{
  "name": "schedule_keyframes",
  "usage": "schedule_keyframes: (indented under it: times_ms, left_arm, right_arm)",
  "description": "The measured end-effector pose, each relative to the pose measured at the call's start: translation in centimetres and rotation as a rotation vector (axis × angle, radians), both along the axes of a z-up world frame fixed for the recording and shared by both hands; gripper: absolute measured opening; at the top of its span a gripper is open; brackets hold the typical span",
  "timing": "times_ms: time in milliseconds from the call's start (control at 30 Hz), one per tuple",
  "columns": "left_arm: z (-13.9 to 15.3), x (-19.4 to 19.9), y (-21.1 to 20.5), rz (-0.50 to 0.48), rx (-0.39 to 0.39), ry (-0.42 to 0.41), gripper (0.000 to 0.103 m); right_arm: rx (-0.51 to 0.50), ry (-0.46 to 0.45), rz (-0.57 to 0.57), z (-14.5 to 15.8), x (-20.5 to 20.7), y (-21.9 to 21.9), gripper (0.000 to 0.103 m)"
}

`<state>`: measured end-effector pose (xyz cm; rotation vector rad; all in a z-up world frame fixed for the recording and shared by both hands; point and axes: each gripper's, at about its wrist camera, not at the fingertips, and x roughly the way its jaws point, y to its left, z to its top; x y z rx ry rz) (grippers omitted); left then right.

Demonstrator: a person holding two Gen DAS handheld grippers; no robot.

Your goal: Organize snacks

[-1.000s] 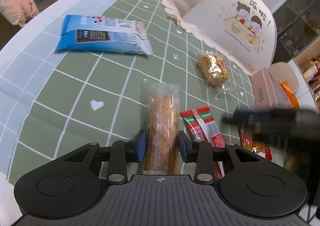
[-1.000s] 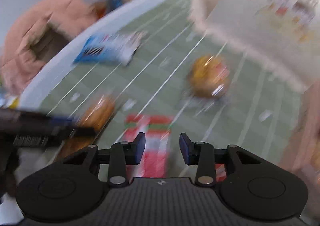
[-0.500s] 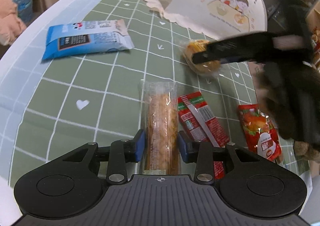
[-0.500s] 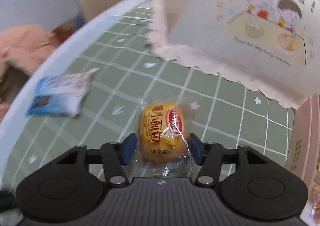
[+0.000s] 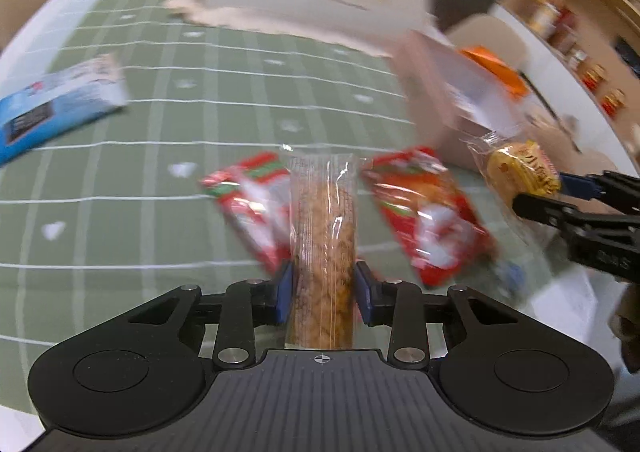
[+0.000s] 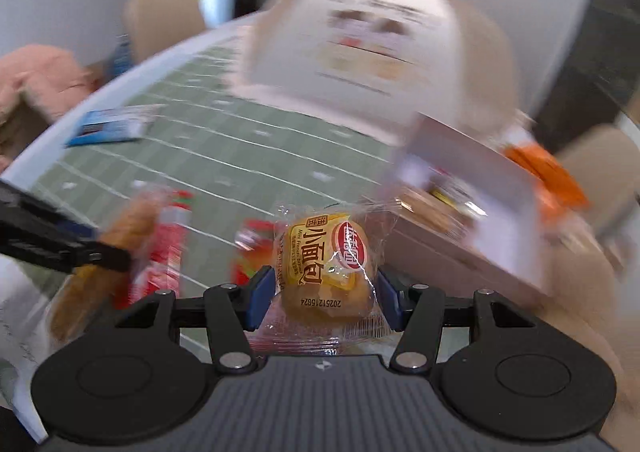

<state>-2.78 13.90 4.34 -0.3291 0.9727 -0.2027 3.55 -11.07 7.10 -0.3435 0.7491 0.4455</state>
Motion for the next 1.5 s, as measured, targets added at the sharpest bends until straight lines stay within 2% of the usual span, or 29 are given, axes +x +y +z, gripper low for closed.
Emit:
schedule_keyframes:
  times_ms: [133,233,300,433,500,533,667,767,900,1067,1200,1300,1400,1500]
  left_arm:
    - [3.4,0.7,-3.8,-0.128,-0.015,-0.062,0.036]
    - [8.0,2.3,-5.7,-0.210,-0.104,-0.148,0.036]
    - [12.6,3.7,-6.8,-0.255,-0.137,-0.257,0.035]
    - [21.6,6.8,-9.1,-0.307,-0.151,-0.523,0.035]
    - [24.2,8.5,-10.3,-0.308,-0.163,-0.611,0.035]
    - [24.7,9.7,-10.8,-0.299,-0.174,-0.623,0.035]
    - [23.4,14.1,-13.3,-0.284,-0.183,-0.531,0.035]
    - [20.8,16.5,-15.8,-0.299,-0.118,-0.479,0.035]
    - [16.6,19.0,-17.5,-0.324,-0.092,-0.369,0.035]
    - [12.6,21.6,-18.7,-0.316,-0.053,-0.250,0.036]
    - [12.0,21.3,-16.5,-0.264,-0.089,-0.245,0.039]
    - [13.0,20.3,-14.4,-0.248,-0.111,-0.284,0.039]
    - [13.2,19.3,-11.9,-0.211,-0.110,-0.289,0.039]
    - [12.0,17.8,-9.9,-0.167,-0.122,-0.250,0.039]
  right_arm:
    - [0.058,0.004,-0.142,0.9,-0.8,-4.3,0.055]
    - [0.084,-0.017,-0.200,1.9,-1.4,-6.5,0.055]
    - [0.104,-0.040,-0.218,2.9,-1.8,-7.6,0.055]
    - [0.128,-0.117,-0.219,5.2,-2.4,-9.0,0.055]
    - [0.124,-0.148,-0.214,5.8,-2.6,-9.3,0.055]
    - [0.121,-0.158,-0.207,6.0,-2.6,-9.5,0.055]
    - [0.114,-0.153,-0.196,6.0,-3.2,-10.6,0.055]
    - [0.114,-0.121,-0.207,5.3,-3.5,-11.6,0.055]
    - [0.135,-0.065,-0.235,3.9,-3.5,-13.0,0.055]
    - [0.153,-0.053,-0.239,3.2,-3.7,-13.5,0.055]
    - [0.176,-0.050,-0.246,3.4,-3.5,-13.7,0.055]
    - [0.197,-0.046,-0.249,3.6,-2.7,-14.1,0.055]
    - [0.206,0.005,-0.249,3.1,-1.6,-13.9,0.055]
    - [0.142,0.047,-0.228,1.7,-1.7,-13.3,0.055]
